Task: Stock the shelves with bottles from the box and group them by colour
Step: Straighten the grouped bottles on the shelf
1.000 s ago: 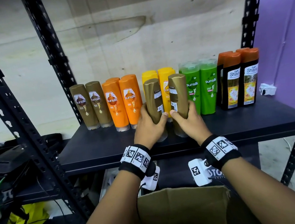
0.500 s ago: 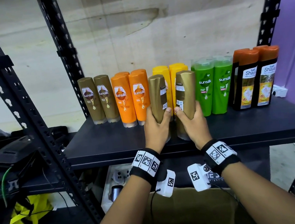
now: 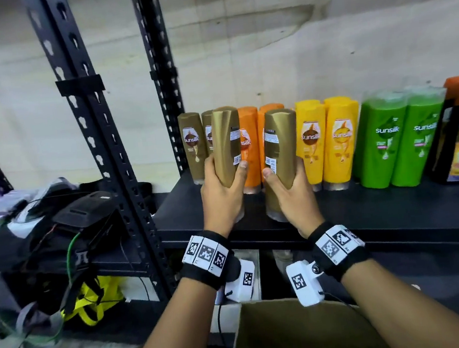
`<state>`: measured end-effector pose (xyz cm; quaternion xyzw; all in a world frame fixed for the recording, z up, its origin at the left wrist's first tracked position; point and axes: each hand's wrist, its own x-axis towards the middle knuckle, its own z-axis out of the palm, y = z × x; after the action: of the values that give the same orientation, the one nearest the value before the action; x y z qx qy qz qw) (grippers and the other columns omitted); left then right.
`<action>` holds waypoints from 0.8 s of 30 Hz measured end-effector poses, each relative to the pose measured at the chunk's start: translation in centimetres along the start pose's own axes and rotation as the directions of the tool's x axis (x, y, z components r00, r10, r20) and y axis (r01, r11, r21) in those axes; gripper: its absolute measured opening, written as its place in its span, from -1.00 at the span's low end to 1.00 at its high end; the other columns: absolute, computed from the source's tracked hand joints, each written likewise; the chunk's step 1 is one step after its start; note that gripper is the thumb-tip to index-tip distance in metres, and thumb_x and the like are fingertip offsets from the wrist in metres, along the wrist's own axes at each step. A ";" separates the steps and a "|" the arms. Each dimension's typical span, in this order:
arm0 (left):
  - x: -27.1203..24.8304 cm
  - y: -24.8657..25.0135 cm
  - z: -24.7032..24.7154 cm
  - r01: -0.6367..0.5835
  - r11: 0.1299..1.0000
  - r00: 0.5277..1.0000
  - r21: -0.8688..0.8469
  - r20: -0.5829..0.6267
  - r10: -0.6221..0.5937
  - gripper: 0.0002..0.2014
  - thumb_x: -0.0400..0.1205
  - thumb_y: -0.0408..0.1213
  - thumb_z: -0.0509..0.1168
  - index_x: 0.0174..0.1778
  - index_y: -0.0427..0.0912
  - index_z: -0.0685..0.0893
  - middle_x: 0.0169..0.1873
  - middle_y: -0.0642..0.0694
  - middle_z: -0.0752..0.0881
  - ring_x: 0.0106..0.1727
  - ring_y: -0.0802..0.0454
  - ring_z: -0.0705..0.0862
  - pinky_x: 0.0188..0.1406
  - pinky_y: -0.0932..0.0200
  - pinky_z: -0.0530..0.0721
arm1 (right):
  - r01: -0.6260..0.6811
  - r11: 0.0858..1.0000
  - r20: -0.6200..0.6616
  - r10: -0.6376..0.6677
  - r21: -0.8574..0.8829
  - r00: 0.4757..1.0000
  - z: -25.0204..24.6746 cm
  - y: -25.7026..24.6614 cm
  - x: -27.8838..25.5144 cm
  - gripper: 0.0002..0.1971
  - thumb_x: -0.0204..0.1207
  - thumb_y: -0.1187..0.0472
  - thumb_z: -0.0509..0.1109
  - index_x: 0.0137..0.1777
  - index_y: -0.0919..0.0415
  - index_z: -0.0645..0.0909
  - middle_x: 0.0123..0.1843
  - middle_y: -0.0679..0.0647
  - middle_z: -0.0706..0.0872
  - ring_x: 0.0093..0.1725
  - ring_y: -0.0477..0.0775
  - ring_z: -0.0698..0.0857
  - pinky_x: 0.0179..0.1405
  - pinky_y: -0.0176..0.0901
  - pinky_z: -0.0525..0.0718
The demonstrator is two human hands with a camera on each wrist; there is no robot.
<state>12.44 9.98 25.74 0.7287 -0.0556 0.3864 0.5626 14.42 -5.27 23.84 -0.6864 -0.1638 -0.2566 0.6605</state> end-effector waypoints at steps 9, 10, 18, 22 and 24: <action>0.7 -2.2 -6.4 0.023 0.997 0.994 0.077 -0.104 -0.015 -0.50 0.61 0.17 0.42 0.40 0.09 0.49 -0.01 0.34 0.77 0.05 0.42 0.73 -0.02 0.51 0.60 | -0.034 0.996 0.103 0.026 0.083 0.994 5.8 -0.6 -1.4 -0.41 0.61 -0.08 0.48 0.57 -0.04 0.38 0.41 -0.01 0.69 0.32 0.15 0.74 0.37 0.22 0.68; 0.7 -2.5 -6.9 0.029 0.996 0.994 0.082 -0.110 -0.020 -0.51 0.61 0.16 0.43 0.39 0.11 0.49 -0.04 0.39 0.76 0.02 0.44 0.72 -0.08 0.57 0.57 | -0.039 0.995 0.110 0.029 0.093 0.993 6.4 -0.6 -1.5 -0.40 0.61 -0.07 0.48 0.58 -0.03 0.37 0.42 0.01 0.68 0.32 0.20 0.73 0.37 0.26 0.67; 1.1 -5.3 -9.1 0.093 0.992 0.991 0.090 -0.101 -0.083 -0.45 0.61 0.13 0.44 0.45 0.08 0.46 0.06 0.18 0.78 0.00 0.36 0.75 -0.08 0.47 0.65 | -0.054 0.995 0.170 0.038 0.089 0.985 9.9 -0.5 -2.7 -0.41 0.62 -0.10 0.45 0.59 -0.06 0.34 0.37 -0.04 0.72 0.28 0.12 0.76 0.39 0.20 0.65; 1.6 -6.4 -9.4 0.107 0.992 0.989 0.065 -0.111 -0.099 -0.46 0.63 0.08 0.44 0.47 0.06 0.46 0.07 0.16 0.78 -0.02 0.42 0.73 -0.15 0.60 0.57 | -0.041 0.996 0.184 0.025 0.081 0.983 11.3 0.0 -2.6 -0.34 0.56 -0.18 0.43 0.59 -0.02 0.34 0.39 -0.06 0.68 0.34 -0.08 0.69 0.42 -0.06 0.64; 1.9 -6.9 -9.6 0.108 0.993 0.989 0.055 -0.110 -0.101 -0.47 0.64 0.06 0.44 0.47 0.03 0.47 0.07 0.17 0.78 0.00 0.41 0.73 -0.13 0.59 0.58 | -0.029 0.997 0.174 0.017 0.068 0.985 11.9 0.3 -2.5 -0.31 0.53 -0.20 0.43 0.60 -0.02 0.33 0.43 -0.07 0.65 0.37 -0.15 0.65 0.39 -0.23 0.61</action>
<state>12.54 21.42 22.19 0.7256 0.0249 0.3965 0.5618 14.15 6.78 22.25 -0.6843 -0.2213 -0.1824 0.6705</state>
